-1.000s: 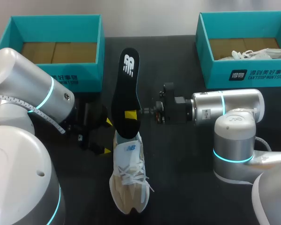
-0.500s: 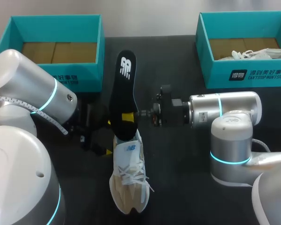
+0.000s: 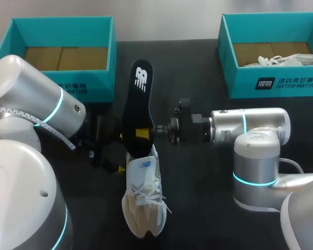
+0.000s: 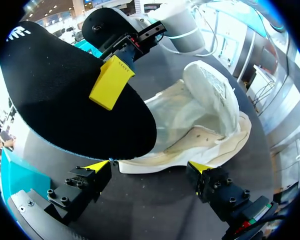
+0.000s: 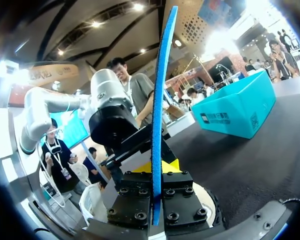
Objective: Take the shoe out of the shoebox, open the shoe tongue, remove and reinsert the insole, then place the shoe into the shoebox
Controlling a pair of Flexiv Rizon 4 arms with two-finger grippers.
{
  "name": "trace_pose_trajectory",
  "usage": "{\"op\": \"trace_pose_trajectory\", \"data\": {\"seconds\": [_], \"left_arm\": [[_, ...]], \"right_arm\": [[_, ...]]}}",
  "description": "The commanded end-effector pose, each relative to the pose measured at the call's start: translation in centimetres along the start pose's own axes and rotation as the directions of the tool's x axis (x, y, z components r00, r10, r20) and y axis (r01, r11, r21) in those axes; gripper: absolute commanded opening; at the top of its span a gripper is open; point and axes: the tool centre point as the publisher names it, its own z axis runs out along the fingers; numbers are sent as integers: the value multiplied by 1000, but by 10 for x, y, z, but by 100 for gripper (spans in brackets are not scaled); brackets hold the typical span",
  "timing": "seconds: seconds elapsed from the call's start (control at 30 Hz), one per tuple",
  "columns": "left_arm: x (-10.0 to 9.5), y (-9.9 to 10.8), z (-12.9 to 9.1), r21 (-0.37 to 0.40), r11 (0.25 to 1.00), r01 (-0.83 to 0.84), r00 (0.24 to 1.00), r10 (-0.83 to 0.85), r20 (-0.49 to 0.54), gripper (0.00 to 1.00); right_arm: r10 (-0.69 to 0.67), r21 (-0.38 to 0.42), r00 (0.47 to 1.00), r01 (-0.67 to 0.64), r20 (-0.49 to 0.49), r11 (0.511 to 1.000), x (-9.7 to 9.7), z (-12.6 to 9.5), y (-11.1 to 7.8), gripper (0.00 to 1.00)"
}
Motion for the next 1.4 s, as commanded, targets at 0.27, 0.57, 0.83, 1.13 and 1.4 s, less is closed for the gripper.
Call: {"op": "trace_pose_trajectory", "data": {"seconds": [0.27,0.57,0.83,1.13,1.4], "left_arm": [[1,1,-1,0,1000,-1,1000,1,0,100],[1,1,-1,0,1000,-1,1000,1,0,100],[1,1,-1,0,1000,-1,1000,1,0,100],[1,1,-1,0,1000,-1,1000,1,0,100],[1,1,-1,0,1000,-1,1000,1,0,100]], "right_arm": [[-4,-9,999,4,45,1000,2,0,-5,0],[-2,-26,997,4,77,1000,2,-5,-10,0],[9,-50,995,-4,95,999,1,-8,-16,0],[33,-76,995,-25,94,997,-2,-4,-21,0],[50,-85,994,-41,99,996,-1,-5,-28,0]]}}
